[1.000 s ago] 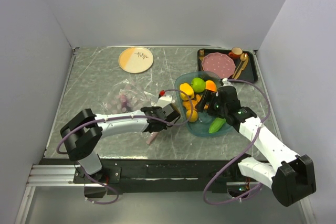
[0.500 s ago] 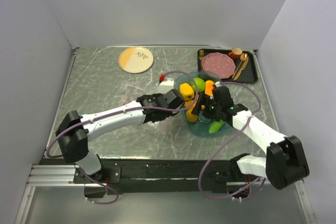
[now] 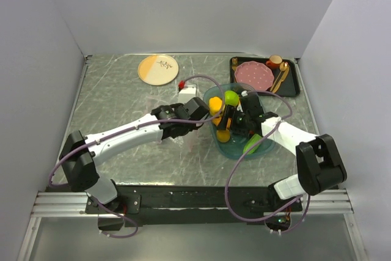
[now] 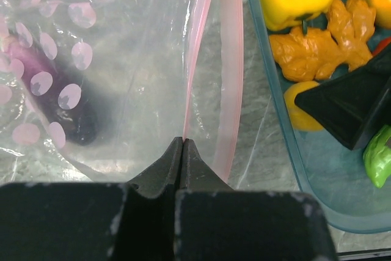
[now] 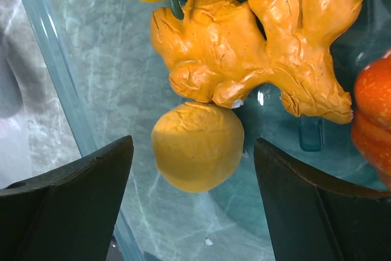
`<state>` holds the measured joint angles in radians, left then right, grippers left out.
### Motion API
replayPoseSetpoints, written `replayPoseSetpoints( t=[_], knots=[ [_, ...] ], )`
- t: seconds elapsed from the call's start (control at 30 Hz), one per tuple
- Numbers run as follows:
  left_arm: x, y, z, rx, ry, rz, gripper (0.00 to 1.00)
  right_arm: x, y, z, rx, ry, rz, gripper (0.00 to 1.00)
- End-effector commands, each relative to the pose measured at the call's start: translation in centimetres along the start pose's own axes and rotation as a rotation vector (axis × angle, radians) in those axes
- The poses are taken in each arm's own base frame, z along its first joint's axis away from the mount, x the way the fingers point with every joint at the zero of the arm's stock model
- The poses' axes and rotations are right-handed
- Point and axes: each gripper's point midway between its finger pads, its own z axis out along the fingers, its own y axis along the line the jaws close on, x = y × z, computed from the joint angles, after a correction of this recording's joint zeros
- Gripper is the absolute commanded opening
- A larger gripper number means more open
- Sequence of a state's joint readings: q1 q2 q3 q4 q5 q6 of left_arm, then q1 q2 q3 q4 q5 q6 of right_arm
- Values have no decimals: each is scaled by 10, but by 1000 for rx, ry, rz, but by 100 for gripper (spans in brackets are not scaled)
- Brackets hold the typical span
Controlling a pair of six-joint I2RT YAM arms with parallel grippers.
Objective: Place the food in the zip-top bag and seal the zipper
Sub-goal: Open the zipper of the food storage bag at the center of the board, then pick up the fake fruit from the bin.
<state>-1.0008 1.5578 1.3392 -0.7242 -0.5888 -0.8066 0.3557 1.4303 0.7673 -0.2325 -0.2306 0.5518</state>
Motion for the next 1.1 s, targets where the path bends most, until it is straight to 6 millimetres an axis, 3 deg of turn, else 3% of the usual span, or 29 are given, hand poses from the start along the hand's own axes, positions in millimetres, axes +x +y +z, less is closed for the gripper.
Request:
replayPoseSetpoints(
  t=[0.0, 0.43, 0.5, 0.57, 0.67, 0.73, 0.9, 1.07],
  knots=[
    [-19, 4, -14, 34, -33, -51, 1, -6, 12, 0, -51, -14, -18, 86],
    [-32, 5, -21, 63, -50, -86, 1, 1, -7, 10, 51, 22, -36, 79],
    [-34, 5, -21, 68, -52, -91, 1, 0, -5, 9, 35, 7, -35, 61],
    [-35, 5, -21, 72, -52, -87, 1, -3, 2, 3, 1, -17, -35, 40],
    [-35, 5, -21, 72, -50, -85, 1, -15, 18, -15, -60, -92, -37, 22],
    [-36, 7, -20, 69, -52, -90, 1, -24, 22, -28, -67, -139, -32, 20],
    [-39, 7, -20, 83, -58, -116, 1, -51, 61, -83, -217, -302, -18, 19],
    [-39, 5, -20, 98, -57, -125, 1, -58, 110, -106, -451, -331, 27, 19]
  ],
)
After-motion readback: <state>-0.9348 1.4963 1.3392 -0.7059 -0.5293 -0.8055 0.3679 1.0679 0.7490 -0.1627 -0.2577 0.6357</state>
